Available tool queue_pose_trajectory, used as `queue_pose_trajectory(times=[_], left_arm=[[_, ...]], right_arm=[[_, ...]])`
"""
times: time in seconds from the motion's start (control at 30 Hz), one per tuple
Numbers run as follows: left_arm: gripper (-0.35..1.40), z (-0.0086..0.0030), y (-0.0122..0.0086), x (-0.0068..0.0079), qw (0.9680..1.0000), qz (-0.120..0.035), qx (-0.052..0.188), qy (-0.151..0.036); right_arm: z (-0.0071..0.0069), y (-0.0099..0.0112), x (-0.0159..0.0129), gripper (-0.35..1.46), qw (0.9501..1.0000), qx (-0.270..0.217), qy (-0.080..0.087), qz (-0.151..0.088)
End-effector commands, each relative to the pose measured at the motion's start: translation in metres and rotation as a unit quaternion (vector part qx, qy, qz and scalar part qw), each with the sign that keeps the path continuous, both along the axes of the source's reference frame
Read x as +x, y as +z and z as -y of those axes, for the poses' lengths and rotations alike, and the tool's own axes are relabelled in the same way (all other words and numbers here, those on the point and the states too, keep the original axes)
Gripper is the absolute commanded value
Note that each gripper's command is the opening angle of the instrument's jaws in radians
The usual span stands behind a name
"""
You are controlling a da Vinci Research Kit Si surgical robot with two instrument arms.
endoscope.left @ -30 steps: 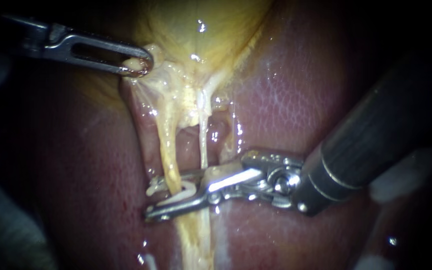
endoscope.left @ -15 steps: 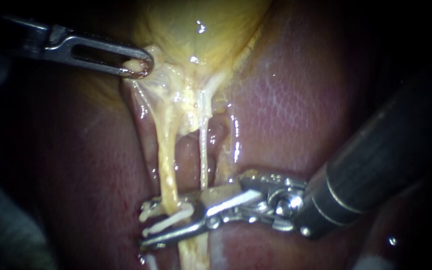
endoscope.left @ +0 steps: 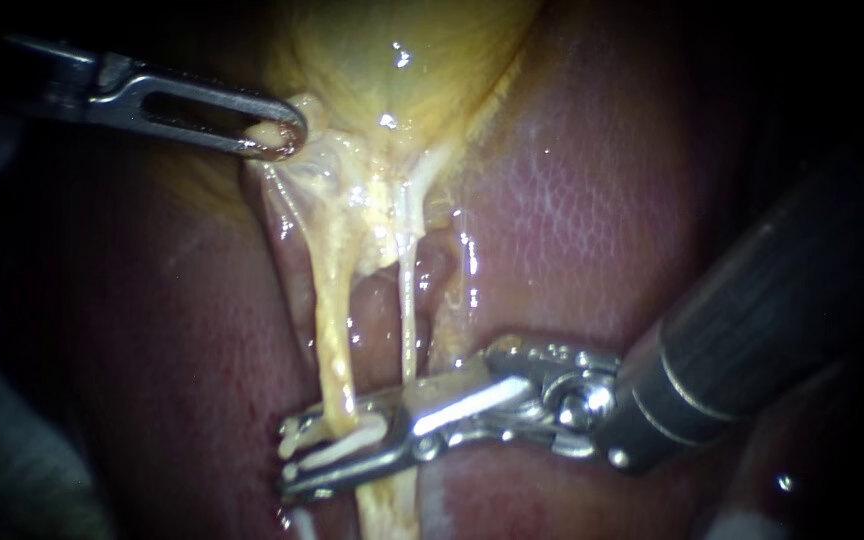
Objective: Clipping first clip left tube
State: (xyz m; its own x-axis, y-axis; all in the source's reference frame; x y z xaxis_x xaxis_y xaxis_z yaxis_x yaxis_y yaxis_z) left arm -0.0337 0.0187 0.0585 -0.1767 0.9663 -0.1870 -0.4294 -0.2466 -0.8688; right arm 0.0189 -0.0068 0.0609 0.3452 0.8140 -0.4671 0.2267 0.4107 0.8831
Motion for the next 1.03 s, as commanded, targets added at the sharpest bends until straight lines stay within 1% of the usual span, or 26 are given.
queue_pose_trajectory(times=[0.03,0.1,0.37,0.47,0.5,0.6,0.77,1.03], left_arm=[[-0.35,0.0000,0.0000,0.0000,1.0000,0.000,0.000,0.000],[-0.35,0.0000,0.0000,0.0000,1.0000,0.000,0.000,0.000],[-0.35,0.0000,0.0000,0.0000,1.0000,0.000,0.000,0.000],[-0.35,0.0000,0.0000,0.0000,1.0000,0.000,0.000,0.000],[-0.35,0.0000,0.0000,0.0000,1.0000,0.000,0.000,0.000],[-0.35,0.0000,0.0000,0.0000,1.0000,0.000,0.000,0.000],[-0.35,0.0000,0.0000,0.0000,1.0000,0.000,0.000,0.000],[-0.35,0.0000,0.0000,0.0000,1.0000,0.000,0.000,0.000]], right_arm=[[0.0000,0.0001,-0.0001,0.16,1.0000,0.000,0.000,0.000],[-0.0001,0.0001,-0.0002,0.08,1.0000,0.000,-0.001,0.000],[-0.0002,0.0002,-0.0005,-0.11,1.0000,0.000,-0.001,-0.001],[-0.0001,0.0001,-0.0007,-0.31,1.0000,0.000,-0.002,-0.001],[-0.0001,0.0001,-0.0008,-0.35,1.0000,-0.002,-0.002,-0.002],[-0.0001,0.0003,-0.0009,-0.35,1.0000,0.005,-0.002,0.001],[0.0001,0.0006,-0.0011,-0.35,1.0000,0.003,-0.005,0.003],[-0.0001,0.0008,-0.0011,-0.35,1.0000,0.003,-0.004,0.004]])
